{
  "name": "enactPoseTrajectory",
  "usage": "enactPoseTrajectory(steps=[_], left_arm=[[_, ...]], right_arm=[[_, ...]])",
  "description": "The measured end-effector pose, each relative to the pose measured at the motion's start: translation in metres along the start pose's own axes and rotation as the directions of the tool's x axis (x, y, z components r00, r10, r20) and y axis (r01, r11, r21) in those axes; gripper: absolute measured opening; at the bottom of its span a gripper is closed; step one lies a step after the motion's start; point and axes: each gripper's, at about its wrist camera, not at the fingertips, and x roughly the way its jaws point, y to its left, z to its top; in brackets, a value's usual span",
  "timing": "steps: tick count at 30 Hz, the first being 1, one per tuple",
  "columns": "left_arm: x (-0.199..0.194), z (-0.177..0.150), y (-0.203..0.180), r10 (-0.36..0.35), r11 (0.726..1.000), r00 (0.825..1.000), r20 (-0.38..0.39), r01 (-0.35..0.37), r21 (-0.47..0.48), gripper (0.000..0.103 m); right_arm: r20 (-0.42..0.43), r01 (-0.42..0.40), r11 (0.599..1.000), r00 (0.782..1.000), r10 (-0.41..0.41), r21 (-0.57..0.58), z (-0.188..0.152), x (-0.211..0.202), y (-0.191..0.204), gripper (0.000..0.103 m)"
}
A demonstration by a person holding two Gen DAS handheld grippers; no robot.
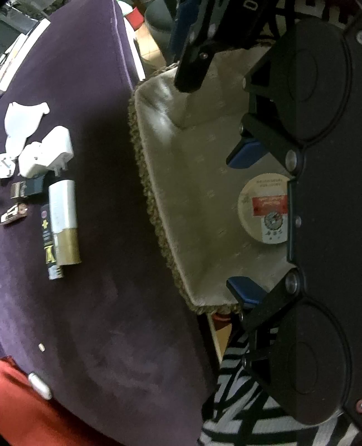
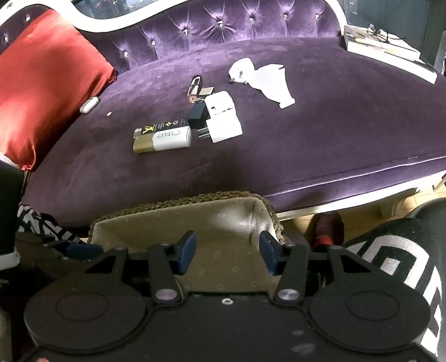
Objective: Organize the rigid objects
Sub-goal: 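Move both empty tools back over the items on the chaise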
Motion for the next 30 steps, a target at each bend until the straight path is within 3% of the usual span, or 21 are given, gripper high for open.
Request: enactPoseTrajectory(steps=[9,19,25,30], left_arm=[[-0.003,-0.001,0.004,0.048,0.999,0.998,0.039,-0.047,-0.024,0.081],[-0.016,-0.006,-0.003,0.067,0.998,0.989,0.13,-0.065,-0.018,0.081],[-0.029,-0.007,-0.003,0.104,0.995,0.97,0.22,-0.099,-0.031,0.085],[-0.044,-0.003,-0.003,0.167,0.986,0.934,0.317,-0.159,-0.049,0.095]], right_arm=[[0.06,0.014,1.0,0.998,-0.016,0.018,-0.002,-0.01,-0.002,0.061],[0.168,0.069,0.998,0.983,-0.07,0.007,-0.007,-0.031,-0.002,0.082],[0.226,0.083,0.997,0.971,-0.083,0.007,-0.008,-0.042,-0.004,0.094],[0.274,0.081,0.997,0.958,-0.08,0.007,-0.004,-0.048,-0.006,0.097]])
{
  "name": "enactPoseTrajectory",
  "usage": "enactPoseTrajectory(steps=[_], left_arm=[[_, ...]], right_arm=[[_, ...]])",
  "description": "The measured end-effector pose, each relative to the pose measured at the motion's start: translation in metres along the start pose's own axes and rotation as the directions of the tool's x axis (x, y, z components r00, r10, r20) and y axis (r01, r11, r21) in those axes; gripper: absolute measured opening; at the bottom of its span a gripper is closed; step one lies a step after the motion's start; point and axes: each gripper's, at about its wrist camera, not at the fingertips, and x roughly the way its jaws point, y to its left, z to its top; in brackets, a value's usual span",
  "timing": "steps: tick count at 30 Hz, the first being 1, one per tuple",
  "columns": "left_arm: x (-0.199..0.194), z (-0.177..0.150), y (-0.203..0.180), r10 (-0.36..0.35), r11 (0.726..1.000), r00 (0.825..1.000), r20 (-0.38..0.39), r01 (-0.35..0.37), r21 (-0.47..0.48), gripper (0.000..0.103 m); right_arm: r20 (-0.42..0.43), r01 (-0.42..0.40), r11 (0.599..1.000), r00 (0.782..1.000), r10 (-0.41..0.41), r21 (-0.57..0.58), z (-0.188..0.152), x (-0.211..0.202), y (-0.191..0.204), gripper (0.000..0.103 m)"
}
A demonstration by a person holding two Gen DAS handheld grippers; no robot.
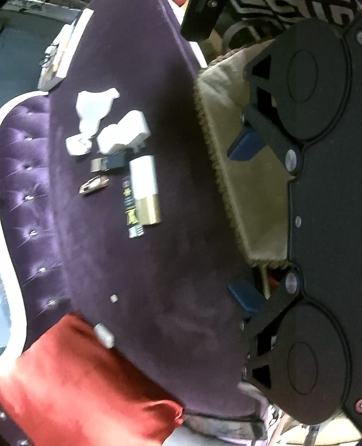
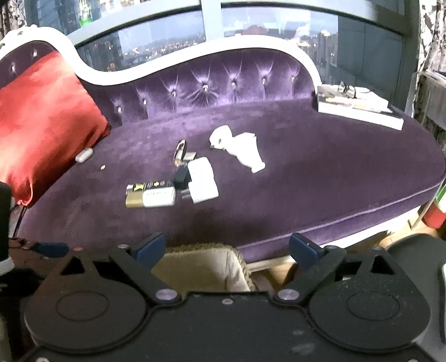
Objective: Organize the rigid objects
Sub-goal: 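Move both empty tools back over the items on the chaise, then grasp the black LV lighter with the left tool while the right tool grasps a white plug adapter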
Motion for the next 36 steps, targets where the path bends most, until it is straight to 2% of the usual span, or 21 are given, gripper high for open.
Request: enactPoseTrajectory(steps=[6,10,13,17,24,27,30,36], left_arm=[[-0.001,0.015,0.008,-0.041,0.999,0.999,0.005,0.041,-0.013,0.097],[0.005,0.027,0.007,-0.035,0.999,0.999,0.005,0.035,0.03,0.097],[0.01,0.038,0.006,-0.042,0.997,0.999,0.017,0.041,0.066,0.097],[0.025,0.053,0.008,-0.055,0.996,0.998,0.024,0.053,0.068,0.097],[0.06,0.064,0.019,-0.096,0.995,0.995,0.033,0.095,0.023,0.097],[0.074,0.064,0.028,-0.101,0.994,0.995,-0.009,0.101,-0.031,0.096],[0.079,0.066,0.034,-0.097,0.994,0.995,-0.006,0.096,-0.057,0.096],[0.096,0.068,0.056,-0.142,0.977,0.987,-0.068,0.129,-0.173,0.096]], right_arm=[[0.055,0.032,0.999,0.998,-0.031,-0.018,0.013,0.007,-0.001,0.098],[0.081,0.062,0.997,0.995,-0.058,-0.053,0.024,0.022,0.002,0.098],[0.089,0.066,0.995,0.994,-0.059,-0.074,0.031,0.036,0.004,0.097],[0.073,0.05,0.995,0.996,-0.044,-0.091,0.039,0.057,0.007,0.095],[0.018,0.016,0.986,1.0,-0.013,-0.164,0.05,0.096,0.017,0.091],[-0.004,-0.005,0.983,1.0,0.005,-0.186,0.05,0.108,0.022,0.09],[-0.028,-0.03,0.98,0.999,0.025,-0.194,0.051,0.117,0.027,0.089],[-0.056,-0.039,0.965,0.998,0.026,-0.258,0.052,0.135,0.042,0.088]])
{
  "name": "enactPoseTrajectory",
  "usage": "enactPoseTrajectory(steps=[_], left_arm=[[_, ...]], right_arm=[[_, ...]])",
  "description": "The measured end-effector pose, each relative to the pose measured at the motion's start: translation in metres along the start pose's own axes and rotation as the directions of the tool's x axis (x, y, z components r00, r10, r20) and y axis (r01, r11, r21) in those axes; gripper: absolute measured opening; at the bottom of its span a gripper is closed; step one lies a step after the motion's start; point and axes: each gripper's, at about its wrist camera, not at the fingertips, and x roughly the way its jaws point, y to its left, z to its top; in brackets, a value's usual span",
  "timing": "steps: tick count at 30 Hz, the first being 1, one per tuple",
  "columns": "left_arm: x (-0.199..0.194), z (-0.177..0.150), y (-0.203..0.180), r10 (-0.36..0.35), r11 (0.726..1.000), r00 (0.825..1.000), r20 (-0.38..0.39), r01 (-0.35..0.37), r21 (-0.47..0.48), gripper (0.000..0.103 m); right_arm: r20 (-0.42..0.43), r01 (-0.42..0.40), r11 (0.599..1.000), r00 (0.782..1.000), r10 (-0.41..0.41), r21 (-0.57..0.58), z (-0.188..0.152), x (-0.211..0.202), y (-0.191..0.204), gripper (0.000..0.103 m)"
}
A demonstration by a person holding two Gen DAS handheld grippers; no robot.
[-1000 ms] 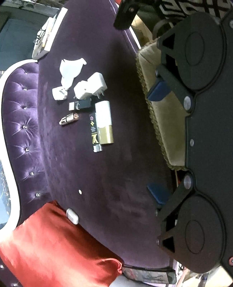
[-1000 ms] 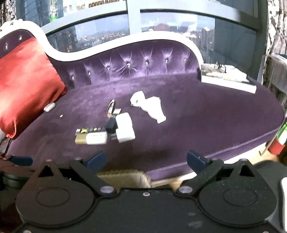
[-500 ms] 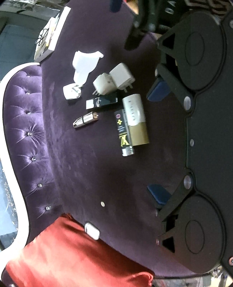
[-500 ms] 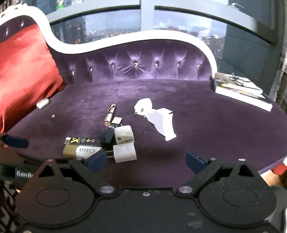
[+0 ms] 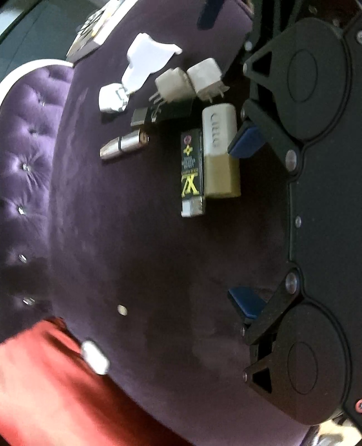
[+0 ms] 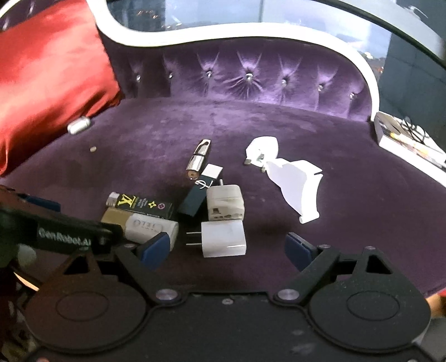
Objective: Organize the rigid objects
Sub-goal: 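Grasp the black LV lighter with the left tool while the right tool grasps a white plug adapter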
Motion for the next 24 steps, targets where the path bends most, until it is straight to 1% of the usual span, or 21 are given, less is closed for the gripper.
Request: enactPoseTrajectory(steps=[4,6,8,9,10,12,15,18,21,24], left_arm=[[0.002,0.004,0.015,-0.015,0.997,1.0,-0.008,0.014,-0.077,0.096],[0.002,0.004,0.016,-0.012,0.996,1.0,-0.005,0.012,-0.088,0.096],[0.001,0.003,0.015,-0.01,0.996,1.0,-0.001,0.01,-0.086,0.096],[0.0,0.003,0.014,-0.011,0.997,1.0,-0.001,0.011,-0.082,0.096],[0.0,0.003,0.012,-0.01,0.997,1.0,0.0,0.01,-0.074,0.096],[0.0,0.003,0.009,-0.009,0.998,1.0,0.004,0.009,-0.063,0.096],[0.0,0.006,0.006,-0.017,0.998,1.0,0.013,0.018,-0.057,0.096],[0.0,0.013,0.002,-0.053,0.997,0.998,0.023,0.054,-0.054,0.097],[0.005,0.024,-0.005,-0.083,0.995,0.996,0.042,0.085,-0.055,0.099],[0.013,0.031,-0.017,-0.074,0.997,0.996,0.054,0.075,-0.029,0.099]], right_arm=[[-0.031,-0.004,1.0,1.0,0.003,-0.024,0.002,0.012,0.004,0.081],[-0.043,-0.008,0.999,0.999,0.007,-0.038,0.004,0.018,0.007,0.08],[-0.052,-0.009,0.999,0.999,0.006,-0.054,0.005,0.024,0.011,0.075],[-0.056,-0.012,0.998,0.998,0.009,-0.062,0.005,0.026,0.013,0.07],[-0.065,-0.014,0.998,0.998,0.01,-0.069,0.005,0.029,0.014,0.061],[-0.098,0.003,0.997,0.995,-0.01,-0.081,0.004,0.036,0.015,0.053],[-0.094,-0.001,0.998,0.996,-0.005,-0.06,0.004,0.036,0.011,0.053],[-0.094,0.049,0.998,0.994,-0.052,-0.042,0.004,0.037,0.005,0.053],[-0.109,0.061,0.998,0.992,-0.06,0.008,0.006,0.04,-0.004,0.053],[-0.115,0.065,0.998,0.991,-0.061,0.027,0.006,0.04,-0.008,0.053]])
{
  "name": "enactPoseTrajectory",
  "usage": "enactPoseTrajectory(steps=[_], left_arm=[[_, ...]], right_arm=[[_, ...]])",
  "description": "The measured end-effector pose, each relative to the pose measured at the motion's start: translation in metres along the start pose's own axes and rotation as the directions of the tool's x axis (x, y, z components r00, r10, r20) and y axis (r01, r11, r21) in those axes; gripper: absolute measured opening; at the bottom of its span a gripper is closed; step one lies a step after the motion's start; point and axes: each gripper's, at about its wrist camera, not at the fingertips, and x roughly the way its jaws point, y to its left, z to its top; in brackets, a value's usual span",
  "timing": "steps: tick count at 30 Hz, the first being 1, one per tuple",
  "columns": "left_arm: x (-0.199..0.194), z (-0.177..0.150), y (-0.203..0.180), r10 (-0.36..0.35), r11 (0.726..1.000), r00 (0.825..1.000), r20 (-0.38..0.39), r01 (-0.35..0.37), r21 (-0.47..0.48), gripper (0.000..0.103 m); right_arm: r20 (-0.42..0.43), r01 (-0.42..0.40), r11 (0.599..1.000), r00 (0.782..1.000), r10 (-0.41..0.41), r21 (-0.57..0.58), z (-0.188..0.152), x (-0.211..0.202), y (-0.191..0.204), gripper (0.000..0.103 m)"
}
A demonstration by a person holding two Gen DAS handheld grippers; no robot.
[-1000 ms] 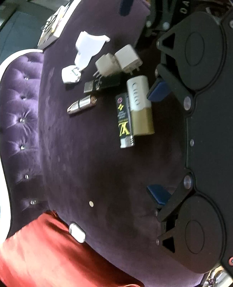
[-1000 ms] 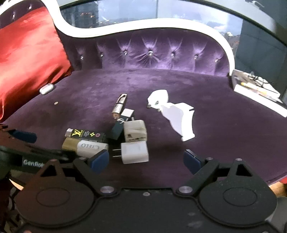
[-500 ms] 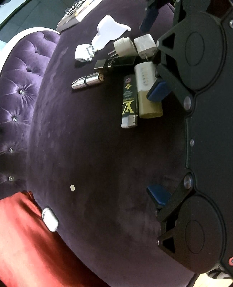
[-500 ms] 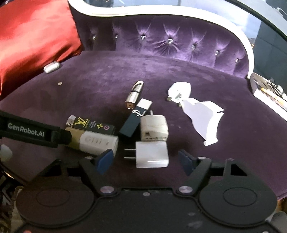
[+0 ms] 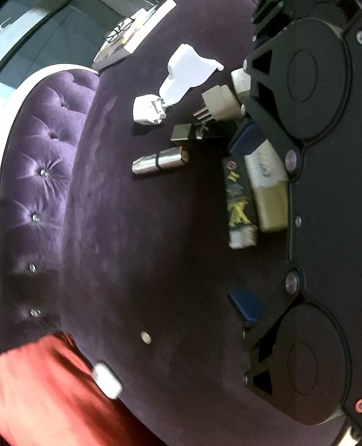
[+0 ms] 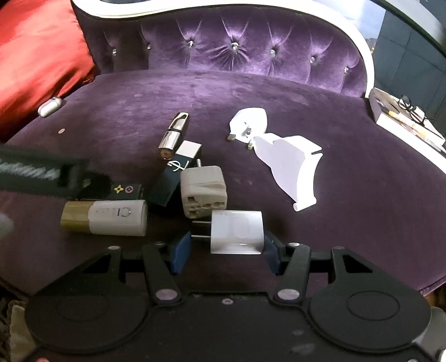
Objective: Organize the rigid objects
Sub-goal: 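Grasp the black LV lighter with the left tool while the right tool grasps a white plug adapter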
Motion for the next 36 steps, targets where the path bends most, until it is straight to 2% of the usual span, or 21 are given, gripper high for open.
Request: enactPoseTrajectory(steps=[9,20,25,28,29,32,34,36], left_arm=[[0.019,0.001,-0.018,0.01,1.0,0.999,-0.034,-0.009,0.025,0.099],[0.022,-0.001,-0.01,0.088,0.996,0.995,-0.041,-0.088,0.01,0.099],[0.024,-0.002,-0.013,0.104,0.994,0.994,-0.045,-0.102,0.047,0.099],[0.025,-0.002,-0.013,0.109,0.993,0.993,-0.045,-0.106,0.052,0.099],[0.025,-0.002,-0.013,0.108,0.993,0.993,-0.047,-0.105,0.05,0.099],[0.025,-0.002,-0.012,0.102,0.994,0.994,-0.049,-0.1,0.046,0.099],[0.026,-0.001,-0.012,0.101,0.994,0.994,-0.051,-0.098,0.045,0.099],[0.026,0.0,-0.012,0.099,0.994,0.994,-0.051,-0.096,0.044,0.099]], right_arm=[[-0.001,0.009,1.0,1.0,-0.009,-0.013,0.001,0.002,0.002,0.053],[-0.008,0.021,1.0,1.0,-0.021,-0.022,0.003,0.004,0.005,0.053],[-0.003,0.034,0.999,0.999,-0.034,-0.012,0.003,0.005,0.006,0.059],[0.006,0.064,0.998,0.998,-0.064,-0.006,0.003,0.007,0.007,0.072],[0.006,0.067,0.998,0.998,-0.067,-0.001,0.003,0.008,0.006,0.072],[0.006,0.055,0.998,0.998,-0.055,0.022,0.004,0.009,0.004,0.075],[-0.006,0.049,0.998,0.999,-0.049,0.039,0.005,0.011,0.002,0.084],[-0.021,0.033,0.998,0.999,-0.032,0.056,0.007,0.013,0.001,0.088]])
